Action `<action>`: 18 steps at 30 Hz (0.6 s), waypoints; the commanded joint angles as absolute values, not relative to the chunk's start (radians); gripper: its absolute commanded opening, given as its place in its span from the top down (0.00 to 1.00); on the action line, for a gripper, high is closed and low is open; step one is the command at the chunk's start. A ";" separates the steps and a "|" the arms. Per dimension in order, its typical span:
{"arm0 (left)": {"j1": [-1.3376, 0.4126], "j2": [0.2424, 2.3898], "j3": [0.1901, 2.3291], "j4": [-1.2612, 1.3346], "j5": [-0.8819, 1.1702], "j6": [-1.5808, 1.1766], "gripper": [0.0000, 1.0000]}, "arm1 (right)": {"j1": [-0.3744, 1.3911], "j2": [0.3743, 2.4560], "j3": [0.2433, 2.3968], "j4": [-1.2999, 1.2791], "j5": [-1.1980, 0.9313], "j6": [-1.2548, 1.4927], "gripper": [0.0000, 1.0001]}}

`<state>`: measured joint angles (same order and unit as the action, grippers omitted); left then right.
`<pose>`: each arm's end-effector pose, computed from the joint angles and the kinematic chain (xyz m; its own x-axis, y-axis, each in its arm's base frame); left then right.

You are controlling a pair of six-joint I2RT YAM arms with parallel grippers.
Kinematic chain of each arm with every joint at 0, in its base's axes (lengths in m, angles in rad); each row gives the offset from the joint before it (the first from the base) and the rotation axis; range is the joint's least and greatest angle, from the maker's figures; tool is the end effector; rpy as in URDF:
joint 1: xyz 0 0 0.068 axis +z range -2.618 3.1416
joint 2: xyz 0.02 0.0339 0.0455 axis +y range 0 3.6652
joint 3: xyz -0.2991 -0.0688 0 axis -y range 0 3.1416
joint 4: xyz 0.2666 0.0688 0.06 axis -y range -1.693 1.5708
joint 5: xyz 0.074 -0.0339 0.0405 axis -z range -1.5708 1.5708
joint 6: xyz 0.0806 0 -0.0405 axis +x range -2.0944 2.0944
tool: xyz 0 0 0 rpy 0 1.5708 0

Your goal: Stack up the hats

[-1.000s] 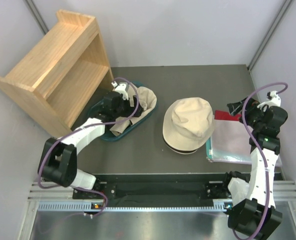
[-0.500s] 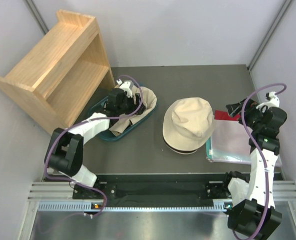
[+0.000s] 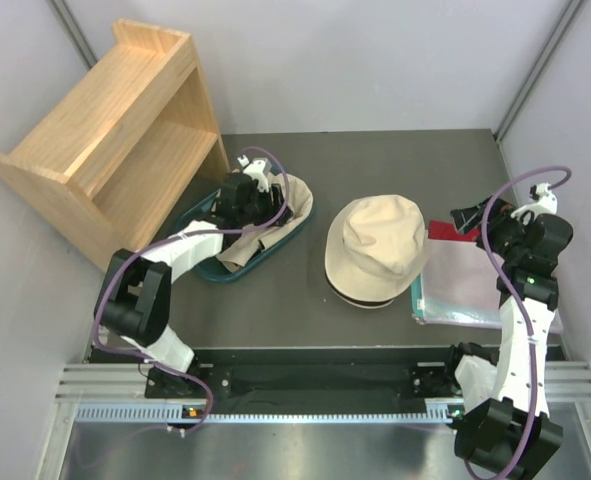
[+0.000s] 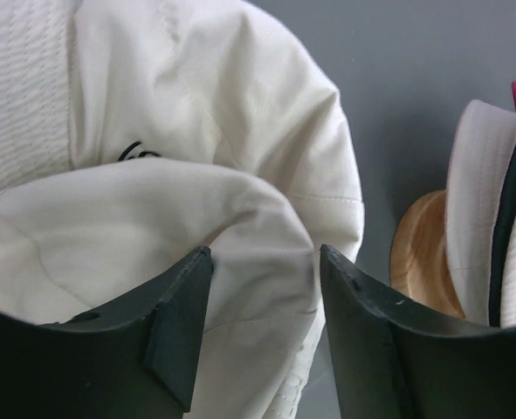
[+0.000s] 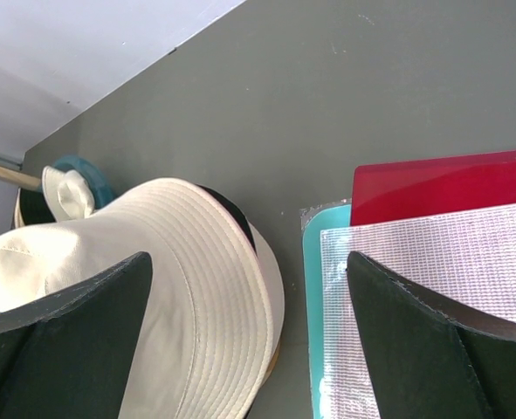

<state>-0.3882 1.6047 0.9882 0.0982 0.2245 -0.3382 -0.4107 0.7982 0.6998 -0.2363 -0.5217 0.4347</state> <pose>0.3772 -0.1737 0.2317 -0.6144 -0.0982 -0.7829 0.3648 0.8444 -0.3923 0.2162 -0.0503 0.3139 -0.3091 0.5328 -0.7877 0.0494 0.8362 0.5462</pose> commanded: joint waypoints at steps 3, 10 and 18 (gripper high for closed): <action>-0.407 1.641 1.063 0.098 0.281 -0.311 0.58 | -0.414 0.778 0.704 -0.229 -0.537 0.411 0.08; -0.407 1.648 1.091 0.089 0.308 -0.307 1.00 | -0.414 0.772 0.718 -0.247 -0.540 0.402 0.08; -0.405 1.467 1.077 0.090 0.247 -0.308 1.00 | -0.414 0.744 0.811 -0.282 -0.578 0.417 0.08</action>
<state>-0.4026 1.6310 1.0527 0.0570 0.2756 -0.3138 -0.4107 0.7757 0.7071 -0.2852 -0.5377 0.4183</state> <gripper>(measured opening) 0.012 0.920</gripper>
